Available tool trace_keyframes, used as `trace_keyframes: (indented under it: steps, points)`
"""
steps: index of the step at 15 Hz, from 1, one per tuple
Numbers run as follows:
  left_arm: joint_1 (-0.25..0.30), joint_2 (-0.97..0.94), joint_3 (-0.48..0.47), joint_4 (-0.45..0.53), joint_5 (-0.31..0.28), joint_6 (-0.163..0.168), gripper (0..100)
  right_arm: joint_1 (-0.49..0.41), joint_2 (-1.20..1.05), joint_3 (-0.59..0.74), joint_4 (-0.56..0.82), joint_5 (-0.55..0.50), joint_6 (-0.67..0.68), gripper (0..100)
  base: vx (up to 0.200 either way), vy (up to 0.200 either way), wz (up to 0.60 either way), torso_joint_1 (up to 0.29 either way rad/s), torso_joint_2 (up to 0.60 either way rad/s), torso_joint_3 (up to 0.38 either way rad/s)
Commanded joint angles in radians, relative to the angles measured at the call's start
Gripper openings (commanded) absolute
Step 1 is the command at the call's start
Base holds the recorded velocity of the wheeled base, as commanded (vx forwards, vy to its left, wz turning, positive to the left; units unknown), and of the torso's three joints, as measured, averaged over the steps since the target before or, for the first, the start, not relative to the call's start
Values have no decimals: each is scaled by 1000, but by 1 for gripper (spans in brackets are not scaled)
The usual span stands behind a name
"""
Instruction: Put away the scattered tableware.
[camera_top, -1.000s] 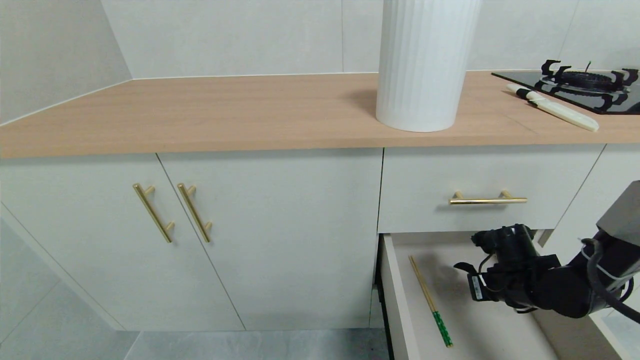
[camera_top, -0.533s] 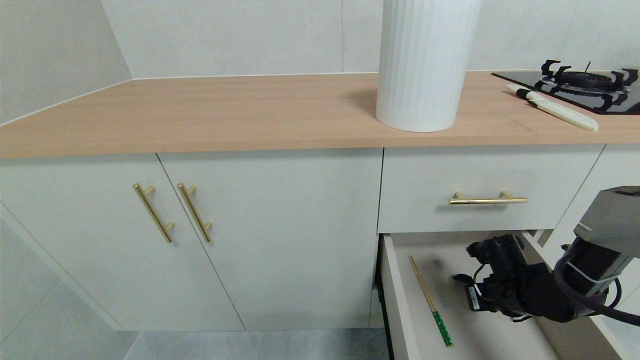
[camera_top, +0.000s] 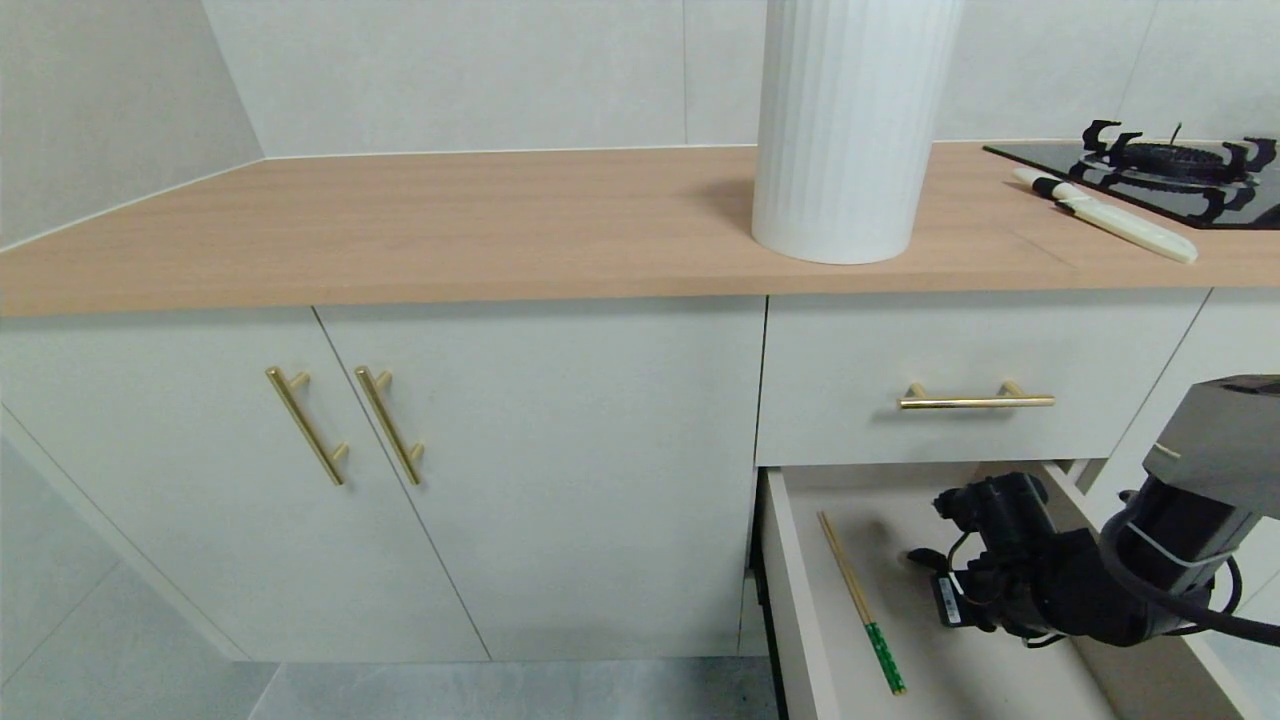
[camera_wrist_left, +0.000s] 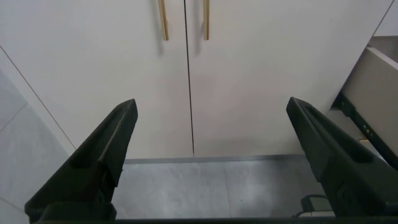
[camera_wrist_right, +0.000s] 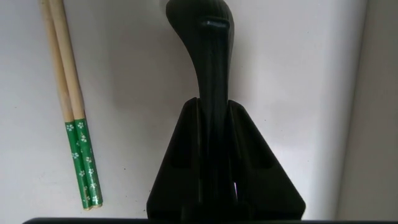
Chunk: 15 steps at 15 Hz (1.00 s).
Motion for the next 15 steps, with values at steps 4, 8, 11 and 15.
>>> trace_keyframes:
  steps: [4, 8, 11, 15]
  points:
    - [0, 0, 0, -1, 0, 0, 100, -14, -2, 2, 0, 0, -1, 100, 0, 0, 0, 0, 0, 0]
    - [0, 0, 0, -1, 0, 0, 100, -14, -15, 1, 2, 0, -1, 100, 0, 0, 0, 0, 0, 0]
    - [0, 0, 0, 1, 0, 0, 100, -14, -110, 5, 9, 2, 2, 100, 0, 0, 0, 0, 0, 0]
    - [0, 0, 0, -1, 0, 0, 100, -7, -312, 36, 71, 11, -3, 100, 0, 0, 0, 0, 0, 0]
